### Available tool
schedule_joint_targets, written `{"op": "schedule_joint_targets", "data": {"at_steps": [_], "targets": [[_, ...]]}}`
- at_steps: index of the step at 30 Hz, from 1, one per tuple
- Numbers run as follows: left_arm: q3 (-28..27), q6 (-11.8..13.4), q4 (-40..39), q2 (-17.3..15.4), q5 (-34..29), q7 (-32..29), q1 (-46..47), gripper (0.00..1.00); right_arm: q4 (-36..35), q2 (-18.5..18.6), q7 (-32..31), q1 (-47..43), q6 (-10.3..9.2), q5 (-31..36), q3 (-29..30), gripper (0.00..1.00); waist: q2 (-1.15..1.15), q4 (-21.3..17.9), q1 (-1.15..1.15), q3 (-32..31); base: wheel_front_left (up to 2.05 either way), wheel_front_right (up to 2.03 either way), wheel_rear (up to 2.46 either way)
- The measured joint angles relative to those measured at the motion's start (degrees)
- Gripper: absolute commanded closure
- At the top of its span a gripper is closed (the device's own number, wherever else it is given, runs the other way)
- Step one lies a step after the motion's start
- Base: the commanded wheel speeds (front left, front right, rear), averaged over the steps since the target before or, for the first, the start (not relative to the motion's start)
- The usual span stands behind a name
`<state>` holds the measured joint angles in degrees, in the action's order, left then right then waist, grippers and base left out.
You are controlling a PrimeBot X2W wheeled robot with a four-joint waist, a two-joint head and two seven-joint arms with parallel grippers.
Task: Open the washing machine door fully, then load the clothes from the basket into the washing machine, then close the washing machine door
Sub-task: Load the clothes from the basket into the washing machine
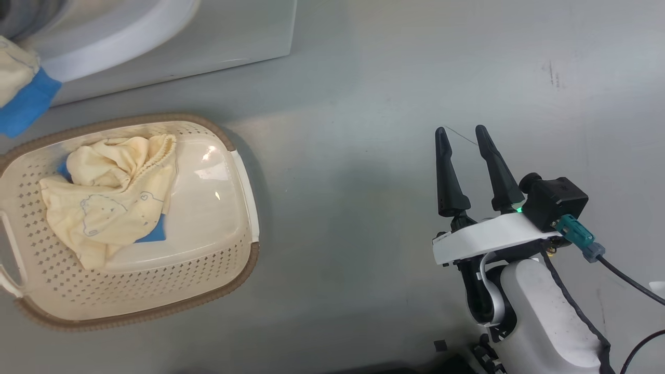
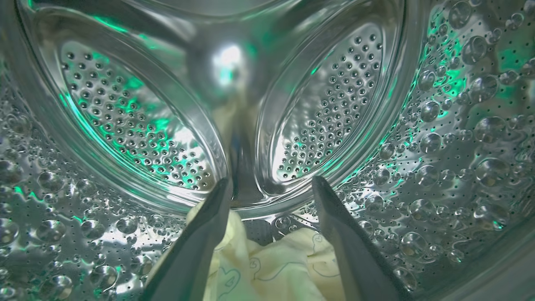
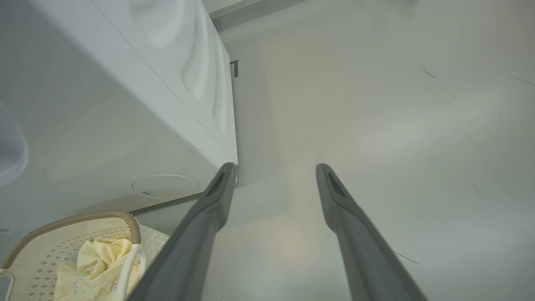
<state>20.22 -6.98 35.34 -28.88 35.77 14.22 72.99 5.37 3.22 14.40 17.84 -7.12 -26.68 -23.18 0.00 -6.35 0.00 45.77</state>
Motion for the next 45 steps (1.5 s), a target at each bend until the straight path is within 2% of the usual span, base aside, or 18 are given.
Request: {"op": "schedule_joint_targets", "data": {"at_steps": [13, 27, 45], "targets": [[-2.2, 0.0, -5.0, -0.1, 1.5, 0.5, -6.5, 0.0, 0.3, 0.0, 0.0, 0.0, -0.01, 0.5, 0.4, 0.0, 0.0, 1.8, 0.0, -1.3, 0.0, 0.0, 0.0], [-11.7, 0.0, -15.5, 0.5, 2.0, 0.5, -18.3, 0.0, 0.3, 0.0, 0.0, -0.1, 0.0, 0.6, 1.0, 0.0, 0.0, 3.2, 0.0, -2.4, 0.0, 0.0, 0.0], [-19.9, 0.6, -26.8, 8.0, 0.4, 0.5, -40.4, 0.0, 0.5, 0.0, 0.0, -0.2, -0.01, 1.0, 1.1, 0.0, 0.0, 3.9, 0.0, -3.3, 0.0, 0.0, 0.0]]}}
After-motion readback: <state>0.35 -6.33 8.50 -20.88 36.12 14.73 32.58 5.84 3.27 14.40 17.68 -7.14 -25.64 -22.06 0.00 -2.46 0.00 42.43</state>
